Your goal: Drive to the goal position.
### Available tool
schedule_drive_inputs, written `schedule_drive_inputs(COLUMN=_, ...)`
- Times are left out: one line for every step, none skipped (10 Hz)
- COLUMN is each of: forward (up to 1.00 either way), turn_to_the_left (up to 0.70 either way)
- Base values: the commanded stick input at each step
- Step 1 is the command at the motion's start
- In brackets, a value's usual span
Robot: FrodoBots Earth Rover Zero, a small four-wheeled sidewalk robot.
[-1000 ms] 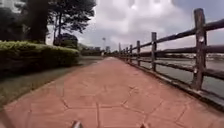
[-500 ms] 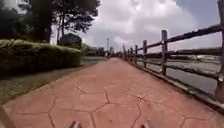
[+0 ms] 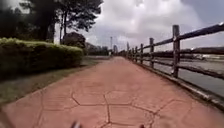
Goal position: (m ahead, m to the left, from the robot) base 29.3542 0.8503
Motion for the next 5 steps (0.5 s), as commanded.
schedule_drive_inputs(forward=0.85, turn_to_the_left=-0.09)
schedule_drive_inputs(forward=0.85, turn_to_the_left=-0.23)
schedule_drive_inputs(forward=0.85, turn_to_the_left=-0.23)
schedule_drive_inputs(forward=0.85, turn_to_the_left=-0.23)
schedule_drive_inputs(forward=0.85, turn_to_the_left=-0.06)
